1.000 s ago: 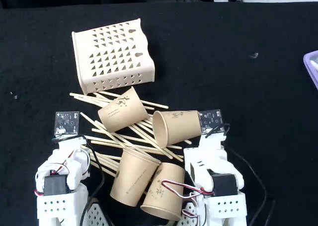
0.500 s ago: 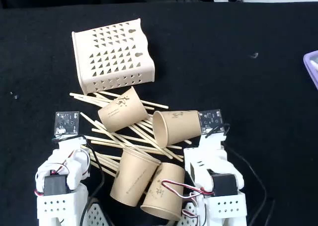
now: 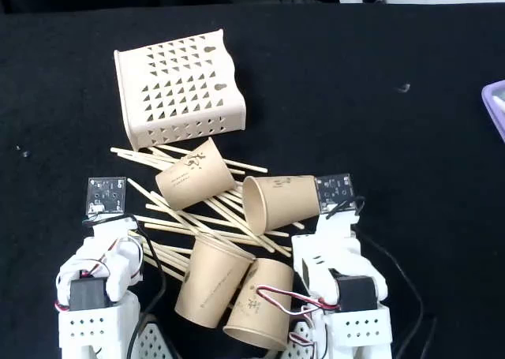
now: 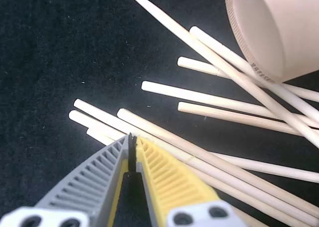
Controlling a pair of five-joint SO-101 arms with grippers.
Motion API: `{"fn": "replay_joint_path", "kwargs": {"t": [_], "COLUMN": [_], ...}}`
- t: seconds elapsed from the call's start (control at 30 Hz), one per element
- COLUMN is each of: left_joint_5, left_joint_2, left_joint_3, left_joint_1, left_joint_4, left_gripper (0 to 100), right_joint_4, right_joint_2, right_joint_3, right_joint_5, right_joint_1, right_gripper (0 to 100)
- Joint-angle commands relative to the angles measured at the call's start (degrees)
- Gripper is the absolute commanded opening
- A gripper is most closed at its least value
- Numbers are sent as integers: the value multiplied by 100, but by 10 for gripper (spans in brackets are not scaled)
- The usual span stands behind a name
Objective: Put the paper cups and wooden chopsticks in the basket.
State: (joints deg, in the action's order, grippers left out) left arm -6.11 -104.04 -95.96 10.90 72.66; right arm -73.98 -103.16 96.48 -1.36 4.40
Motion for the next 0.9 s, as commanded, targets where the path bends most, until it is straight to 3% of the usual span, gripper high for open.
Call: {"fn": "replay_joint_path", "kwargs": {"t": [0.0, 0.37, 0.53, 0.63, 0.87], "left_joint_5": [0, 0, -35, -114, -1002], "left_joint_2": [-35, -35, -35, -35, -35], "left_joint_3": [-136, -136, -136, -119, 163], "left_joint_1": [-48, -84, -101, 13, 1789], "left_joint_4": [26, 26, -44, -642, -2488], "left_gripper": [32, 31, 33, 33, 34], "right_joint_4": [-44, 325, 888, 1196, 1855], "right_joint_2": [-549, -541, -532, -532, -532], "right_joint_3": [4, -101, -901, -1815, -3451], "right_joint_5": [9, -9, -9, -18, -281], "right_joint_1": [-79, -132, -633, -1073, -1275], "right_gripper": [14, 15, 15, 15, 16]}}
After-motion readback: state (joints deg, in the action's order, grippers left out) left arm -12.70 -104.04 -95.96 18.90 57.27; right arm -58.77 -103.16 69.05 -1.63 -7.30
